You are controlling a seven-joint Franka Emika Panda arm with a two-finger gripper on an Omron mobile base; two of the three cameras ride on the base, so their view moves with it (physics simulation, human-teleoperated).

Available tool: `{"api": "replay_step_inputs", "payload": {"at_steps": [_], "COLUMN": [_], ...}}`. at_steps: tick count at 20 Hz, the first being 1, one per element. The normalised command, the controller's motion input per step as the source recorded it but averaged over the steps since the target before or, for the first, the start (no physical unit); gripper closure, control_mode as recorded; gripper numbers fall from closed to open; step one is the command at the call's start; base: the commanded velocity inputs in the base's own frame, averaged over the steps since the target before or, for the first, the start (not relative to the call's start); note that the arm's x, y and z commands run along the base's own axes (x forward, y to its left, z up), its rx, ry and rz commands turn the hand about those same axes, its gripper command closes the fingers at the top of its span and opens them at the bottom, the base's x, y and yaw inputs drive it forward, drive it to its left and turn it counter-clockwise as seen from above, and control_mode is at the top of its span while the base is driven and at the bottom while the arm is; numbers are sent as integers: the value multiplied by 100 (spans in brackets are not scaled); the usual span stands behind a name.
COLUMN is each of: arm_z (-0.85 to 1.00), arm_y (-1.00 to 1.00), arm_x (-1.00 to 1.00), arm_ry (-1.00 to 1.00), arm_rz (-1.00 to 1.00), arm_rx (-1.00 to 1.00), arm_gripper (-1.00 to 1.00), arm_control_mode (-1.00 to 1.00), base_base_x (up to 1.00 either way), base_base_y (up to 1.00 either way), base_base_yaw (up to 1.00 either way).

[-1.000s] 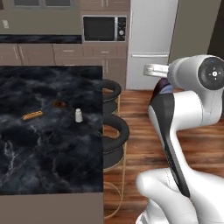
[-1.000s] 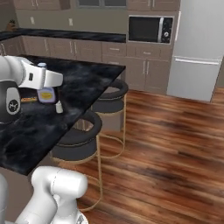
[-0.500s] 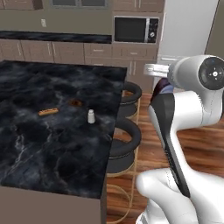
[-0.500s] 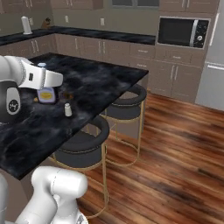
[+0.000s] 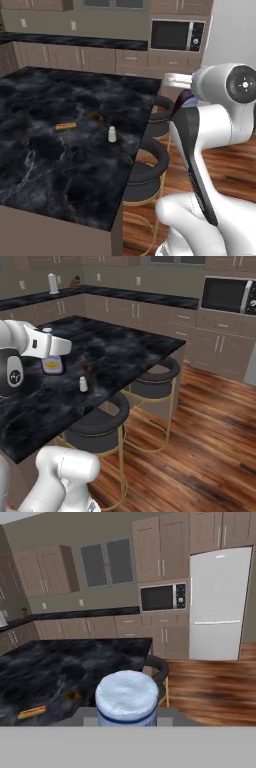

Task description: Move the shaker and condiment bottle from the cabinet to the dining counter.

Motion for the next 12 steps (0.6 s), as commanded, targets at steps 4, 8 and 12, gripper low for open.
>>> {"api": "replay_step_inputs", "payload": {"at_steps": [4, 8, 12], "arm_z": [0, 0, 0], "arm_y": [0, 0, 0], "arm_x": [0, 0, 0], "arm_ry": [0, 0, 0], "arm_rz": [0, 0, 0], "arm_rx": [0, 0, 0], "arm_gripper": [100, 100, 100], "arm_control_mode": [100, 100, 100], "base_base_x": [73, 83, 93], "base_base_y": [6, 4, 1], "base_base_yaw": [9, 0, 0]}}
